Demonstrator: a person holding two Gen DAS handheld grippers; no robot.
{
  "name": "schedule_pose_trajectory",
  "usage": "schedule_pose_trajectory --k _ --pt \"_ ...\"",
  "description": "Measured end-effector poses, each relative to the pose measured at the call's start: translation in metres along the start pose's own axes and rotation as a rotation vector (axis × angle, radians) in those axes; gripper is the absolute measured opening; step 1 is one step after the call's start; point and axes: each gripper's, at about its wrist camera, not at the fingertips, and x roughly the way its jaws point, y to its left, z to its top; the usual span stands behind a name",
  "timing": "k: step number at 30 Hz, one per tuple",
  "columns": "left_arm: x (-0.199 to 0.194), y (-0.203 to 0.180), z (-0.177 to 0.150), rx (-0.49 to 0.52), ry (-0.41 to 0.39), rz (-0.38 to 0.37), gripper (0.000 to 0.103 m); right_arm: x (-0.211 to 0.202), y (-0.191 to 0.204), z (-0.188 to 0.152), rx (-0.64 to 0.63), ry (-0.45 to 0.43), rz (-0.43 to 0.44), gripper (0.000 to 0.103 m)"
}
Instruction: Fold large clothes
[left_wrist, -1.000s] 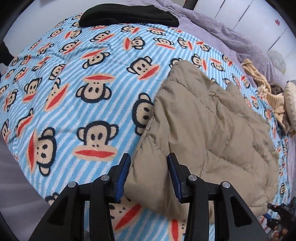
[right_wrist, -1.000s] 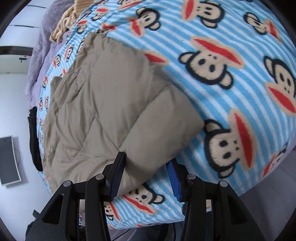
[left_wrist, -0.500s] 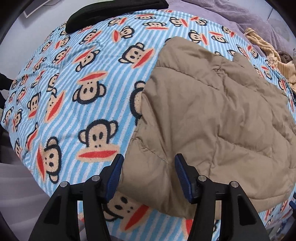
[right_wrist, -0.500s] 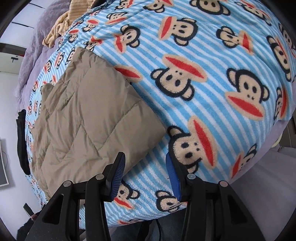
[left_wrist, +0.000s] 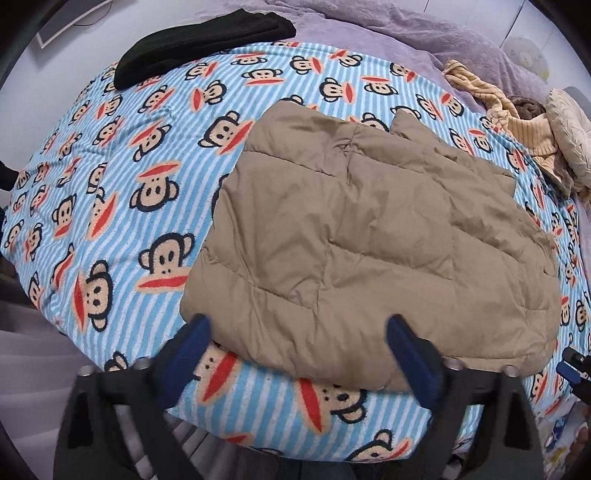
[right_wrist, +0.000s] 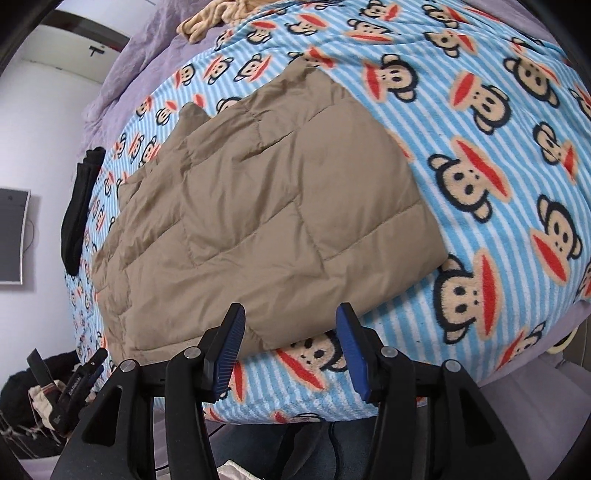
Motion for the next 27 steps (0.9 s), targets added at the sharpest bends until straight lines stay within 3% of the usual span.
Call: schedule_pose_trajectory --k 12,27 --pt "0.002 0.010 0.023 0.063 0.009 -0.045 0.103 0.028 0.063 -0.007 -0.049 0.018 0.020 0.064" --pt "0.051 0.045 0.056 0.140 0.079 -0.030 0.103 0.090 0.155 -0.013 -0.115 0.063 -0.006 0.065"
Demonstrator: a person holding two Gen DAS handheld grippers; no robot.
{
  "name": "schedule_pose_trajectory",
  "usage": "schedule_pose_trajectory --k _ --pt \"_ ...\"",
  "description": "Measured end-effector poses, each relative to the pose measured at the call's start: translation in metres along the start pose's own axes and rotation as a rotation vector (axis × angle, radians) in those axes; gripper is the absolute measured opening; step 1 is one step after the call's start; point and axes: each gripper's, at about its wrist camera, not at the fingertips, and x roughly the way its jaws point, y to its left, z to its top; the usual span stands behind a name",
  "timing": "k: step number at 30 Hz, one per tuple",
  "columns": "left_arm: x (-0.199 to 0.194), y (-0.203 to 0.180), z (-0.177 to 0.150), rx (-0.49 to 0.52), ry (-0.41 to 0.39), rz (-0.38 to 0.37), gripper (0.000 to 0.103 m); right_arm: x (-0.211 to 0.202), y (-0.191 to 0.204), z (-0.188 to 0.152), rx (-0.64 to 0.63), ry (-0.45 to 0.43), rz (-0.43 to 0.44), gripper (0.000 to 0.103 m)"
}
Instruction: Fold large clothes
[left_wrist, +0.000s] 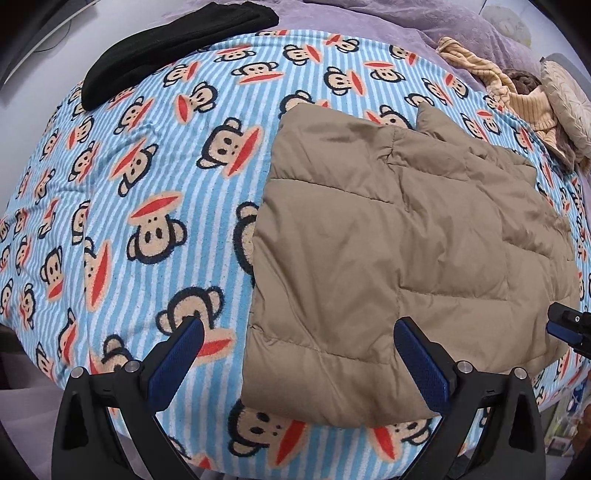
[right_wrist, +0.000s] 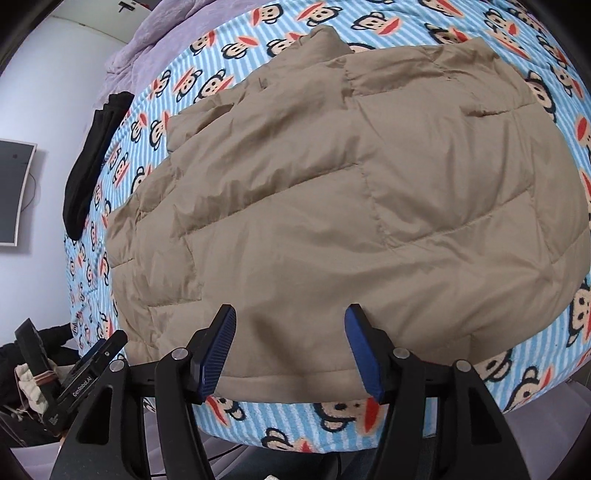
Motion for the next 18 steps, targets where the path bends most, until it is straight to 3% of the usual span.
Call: schedule_pose_trajectory --k 12,18 --pt "0.027 0.025 0.020 -0.021 0.044 -0.159 0.103 0.031 0.004 0.013 0.023 0.044 -0.058 0.065" --pt "0.046 0.051 0.036 -0.059 0.080 -0.297 0.103 0.036 0.003 0.013 0.032 0.054 -0.082 0.065"
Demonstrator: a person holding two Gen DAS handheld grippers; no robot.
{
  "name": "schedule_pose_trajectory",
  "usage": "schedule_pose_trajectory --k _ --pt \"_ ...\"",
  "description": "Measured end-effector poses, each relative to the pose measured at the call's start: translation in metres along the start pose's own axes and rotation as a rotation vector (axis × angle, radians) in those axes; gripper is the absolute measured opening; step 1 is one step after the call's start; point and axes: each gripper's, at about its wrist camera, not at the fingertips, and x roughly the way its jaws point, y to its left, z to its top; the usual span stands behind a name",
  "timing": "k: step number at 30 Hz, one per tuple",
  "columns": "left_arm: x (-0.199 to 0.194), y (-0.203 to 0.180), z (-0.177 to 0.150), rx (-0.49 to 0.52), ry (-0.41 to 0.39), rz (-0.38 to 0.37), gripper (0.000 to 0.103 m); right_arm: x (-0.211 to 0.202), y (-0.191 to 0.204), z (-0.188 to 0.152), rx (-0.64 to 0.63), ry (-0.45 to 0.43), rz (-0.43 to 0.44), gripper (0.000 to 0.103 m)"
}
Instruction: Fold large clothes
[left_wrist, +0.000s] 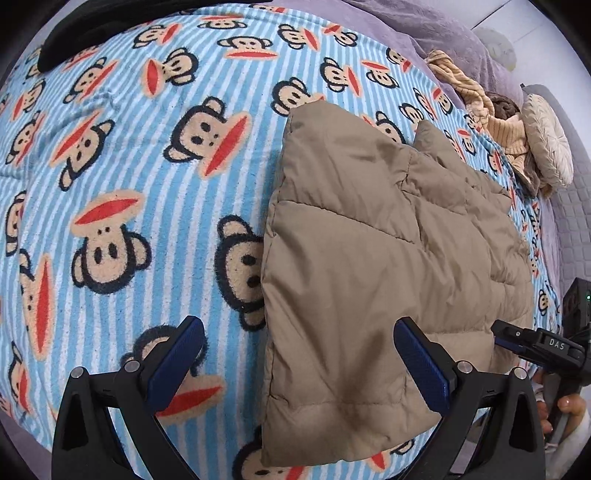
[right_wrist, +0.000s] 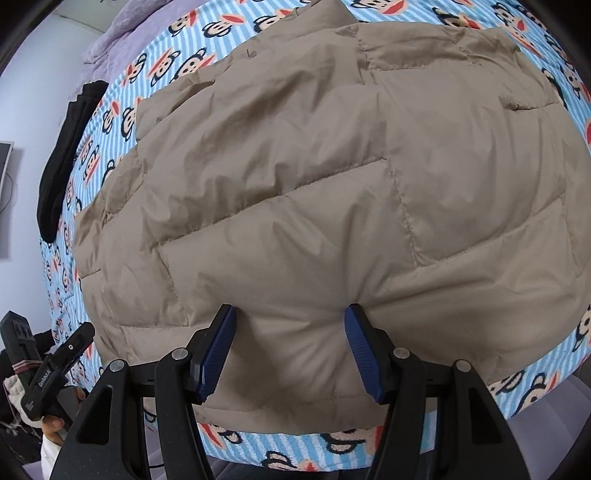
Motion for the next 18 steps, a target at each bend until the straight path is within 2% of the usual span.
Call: schedule_pose_trajectory --k 5,9,14,18 --pt "0.017 0.015 0.011 0.028 0.055 -0.090 0.103 0.004 0.000 0.001 0.004 0.009 -0.016 0.065" --pt "0.039 0.020 0.023 0.029 0.118 -0.207 0.103 0.008 0.000 0.002 0.001 0.019 -0.028 0.065" --pt "0.065 0.003 0.034 0.069 0.159 -0.304 0.103 0.014 0.002 0.006 -0.005 0.032 -0.047 0.065" --pt "0.082 -0.016 0.039 0.132 0.193 -0.333 0.103 0.017 0.004 0.009 -0.012 0.039 -0.054 0.068"
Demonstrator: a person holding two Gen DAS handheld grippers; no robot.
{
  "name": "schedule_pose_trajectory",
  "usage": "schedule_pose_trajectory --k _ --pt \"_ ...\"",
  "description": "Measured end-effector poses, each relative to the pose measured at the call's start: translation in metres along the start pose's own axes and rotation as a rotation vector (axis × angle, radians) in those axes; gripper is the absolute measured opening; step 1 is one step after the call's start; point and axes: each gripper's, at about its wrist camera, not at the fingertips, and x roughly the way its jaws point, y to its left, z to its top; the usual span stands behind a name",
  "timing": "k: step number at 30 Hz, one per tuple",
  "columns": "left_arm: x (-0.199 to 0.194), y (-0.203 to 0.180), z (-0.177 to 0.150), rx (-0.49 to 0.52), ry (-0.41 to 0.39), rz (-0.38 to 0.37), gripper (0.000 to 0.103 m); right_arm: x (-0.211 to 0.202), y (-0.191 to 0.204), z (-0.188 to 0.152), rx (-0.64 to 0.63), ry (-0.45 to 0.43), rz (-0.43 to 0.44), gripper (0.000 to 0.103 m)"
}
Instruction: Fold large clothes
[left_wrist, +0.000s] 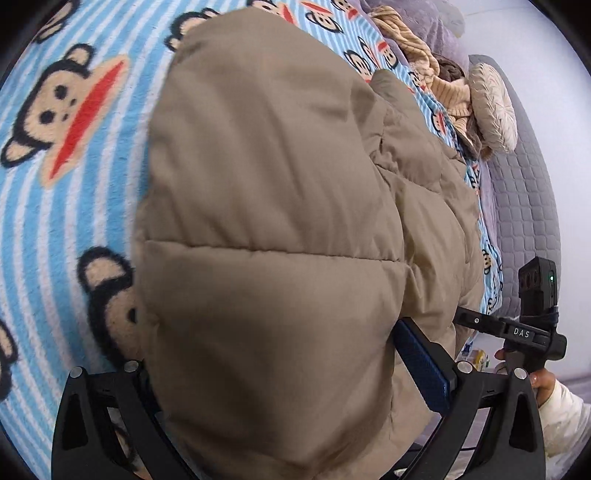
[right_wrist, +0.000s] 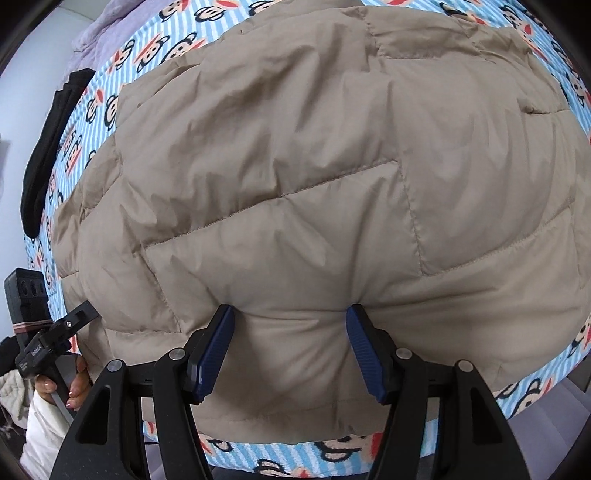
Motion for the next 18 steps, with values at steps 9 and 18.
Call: schedule_pose_trajectory --k 9,18 --pt "0.015 -0.024 0.007 0.065 0.047 -0.029 0.058 0.007 0.008 0.006 -0.010 0.004 -0.011 0.074" --pt "-0.024 -0.059 0.000 0.057 -0.029 -0.106 0.028 -0.015 0.008 0.007 -0.054 -0.052 0.008 0.071"
